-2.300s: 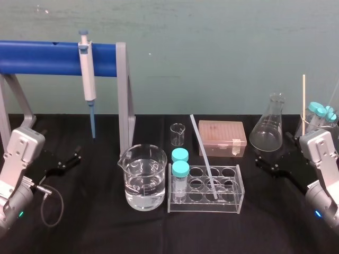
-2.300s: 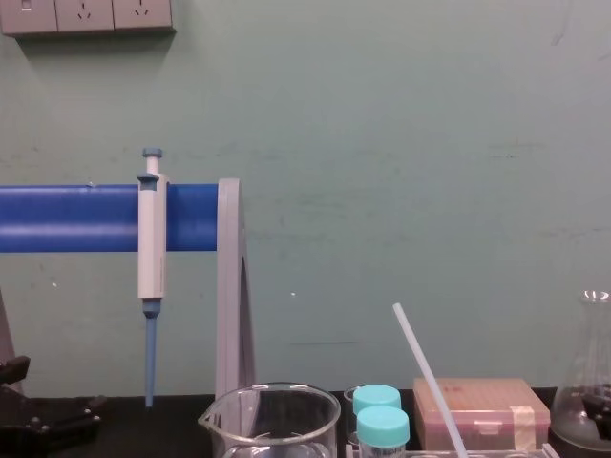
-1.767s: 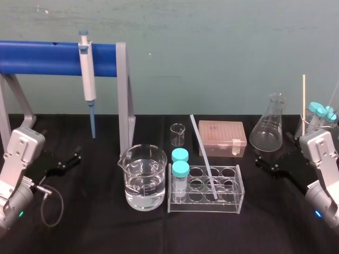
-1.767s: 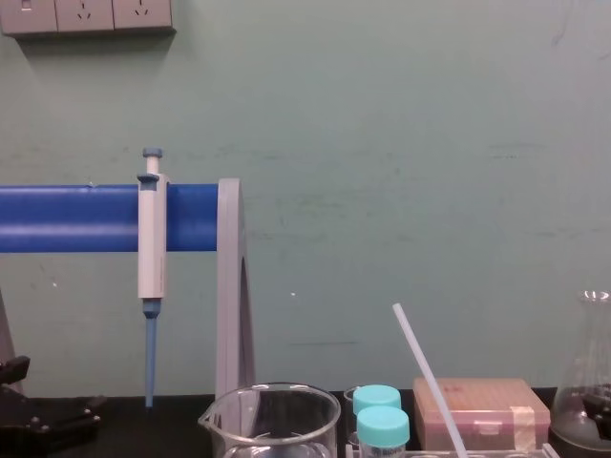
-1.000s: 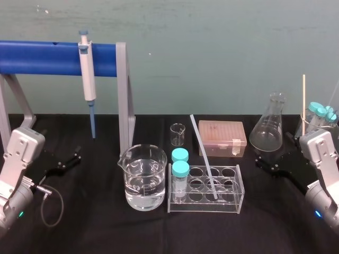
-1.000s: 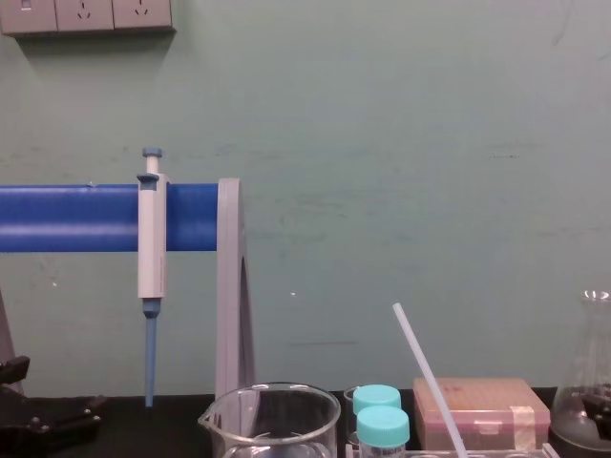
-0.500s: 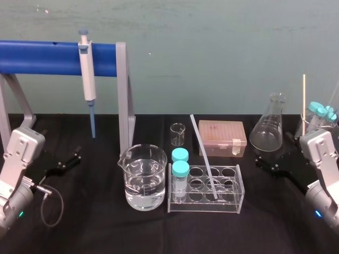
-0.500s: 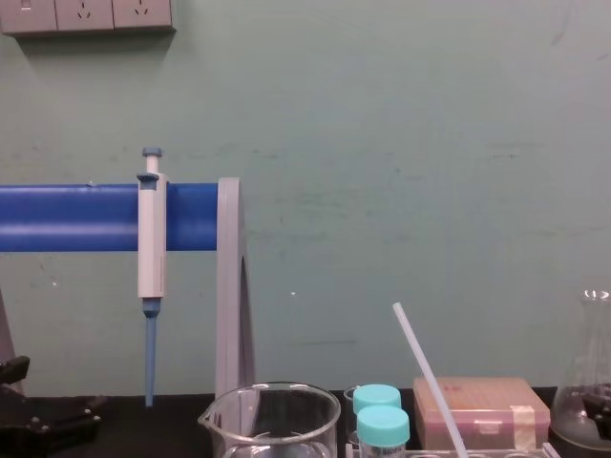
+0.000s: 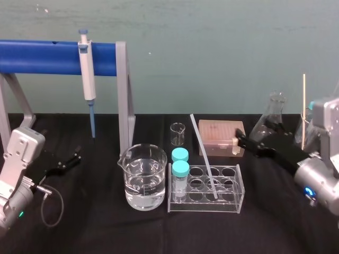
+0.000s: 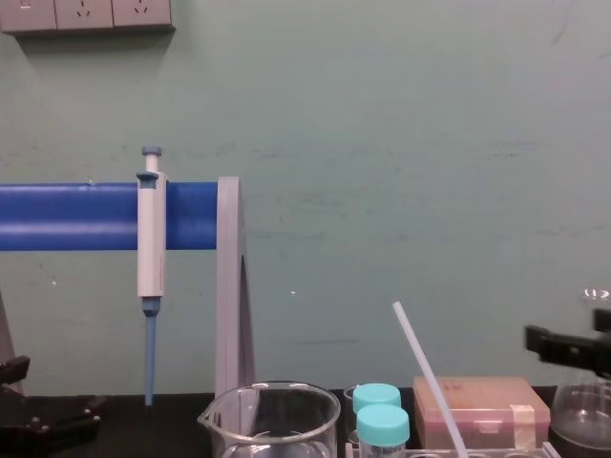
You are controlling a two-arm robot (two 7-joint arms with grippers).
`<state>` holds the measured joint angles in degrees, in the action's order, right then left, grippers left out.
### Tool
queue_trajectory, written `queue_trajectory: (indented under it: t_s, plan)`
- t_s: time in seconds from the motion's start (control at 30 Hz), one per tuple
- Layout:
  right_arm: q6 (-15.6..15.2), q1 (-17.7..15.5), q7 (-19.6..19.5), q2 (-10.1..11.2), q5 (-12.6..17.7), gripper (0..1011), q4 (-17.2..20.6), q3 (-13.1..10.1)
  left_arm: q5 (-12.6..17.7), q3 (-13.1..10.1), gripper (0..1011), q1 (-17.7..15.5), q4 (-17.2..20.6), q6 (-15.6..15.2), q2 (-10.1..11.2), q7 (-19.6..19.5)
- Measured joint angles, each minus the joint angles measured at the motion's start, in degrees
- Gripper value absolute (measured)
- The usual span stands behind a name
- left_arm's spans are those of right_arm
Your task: Pick up the stirring rod with one hand, then place it down.
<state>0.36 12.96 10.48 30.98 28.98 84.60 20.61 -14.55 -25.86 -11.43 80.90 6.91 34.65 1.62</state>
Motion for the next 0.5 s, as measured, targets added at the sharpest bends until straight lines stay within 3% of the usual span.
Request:
queue_trajectory:
  t_s: [0.2, 0.5]
  plan:
    - [-4.6, 2.9, 5.7, -2.1, 3.6, 1003, 0.7, 0.6, 0.0, 0.0, 1000, 0.0, 0.0, 0.0, 0.0, 0.0]
    - [-7.7, 6.9, 10.7, -4.6, 2.2, 1003, -0.7, 3.8, 0.0, 0.0, 1000, 0.0, 0.0, 0.0, 0.0, 0.0]
